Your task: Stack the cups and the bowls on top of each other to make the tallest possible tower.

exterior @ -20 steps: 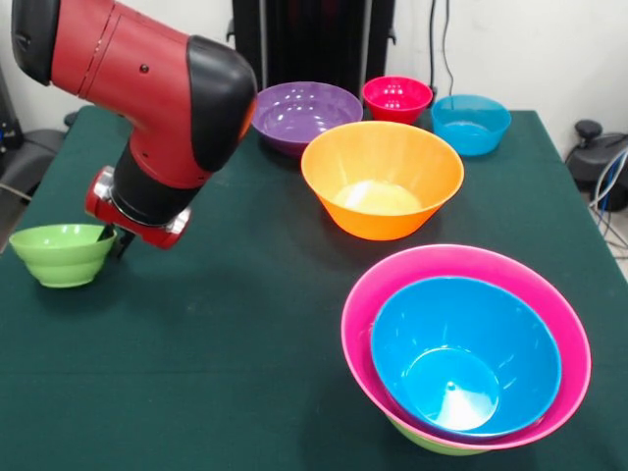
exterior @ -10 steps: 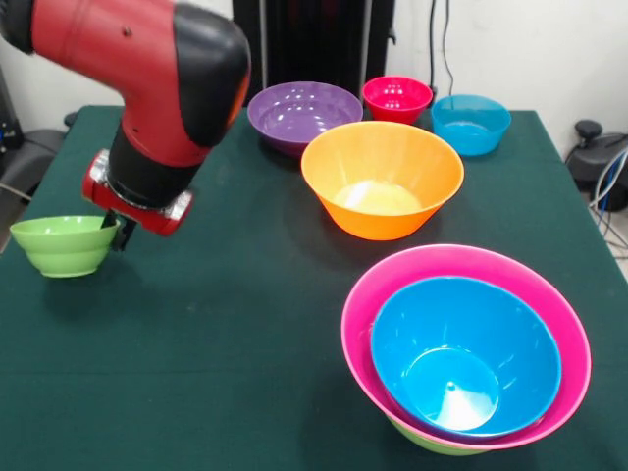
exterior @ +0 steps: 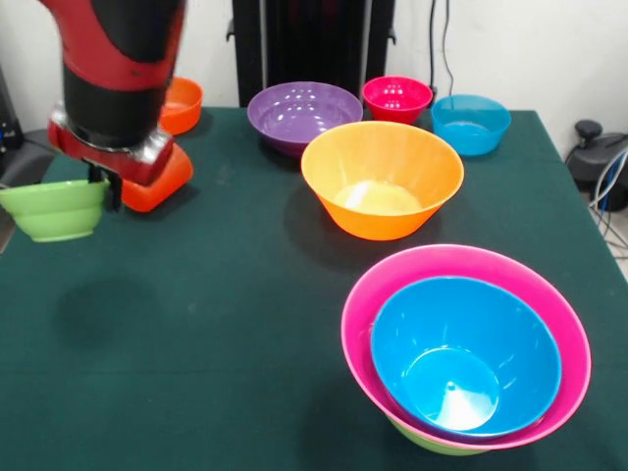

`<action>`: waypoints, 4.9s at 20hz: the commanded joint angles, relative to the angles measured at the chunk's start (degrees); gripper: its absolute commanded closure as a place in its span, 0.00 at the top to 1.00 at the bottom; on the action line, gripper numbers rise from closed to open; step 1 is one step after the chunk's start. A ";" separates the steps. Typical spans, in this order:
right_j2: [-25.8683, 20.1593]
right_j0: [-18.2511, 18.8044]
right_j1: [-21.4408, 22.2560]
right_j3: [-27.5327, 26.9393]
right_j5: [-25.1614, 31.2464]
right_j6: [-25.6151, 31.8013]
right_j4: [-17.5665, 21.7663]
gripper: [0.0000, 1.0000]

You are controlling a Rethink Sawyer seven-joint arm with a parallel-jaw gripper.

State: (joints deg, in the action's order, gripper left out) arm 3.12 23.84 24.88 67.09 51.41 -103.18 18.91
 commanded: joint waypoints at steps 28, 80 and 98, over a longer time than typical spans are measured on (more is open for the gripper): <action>-42.69 18.98 4.75 18.63 -2.02 29.21 -11.45 0.00; -62.57 24.47 -9.59 11.18 -2.11 26.92 -5.48 0.00; -65.94 25.42 -11.76 7.94 0.75 29.36 -3.89 0.00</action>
State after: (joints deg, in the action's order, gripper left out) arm -63.68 50.63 14.03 78.92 50.45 -89.18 11.24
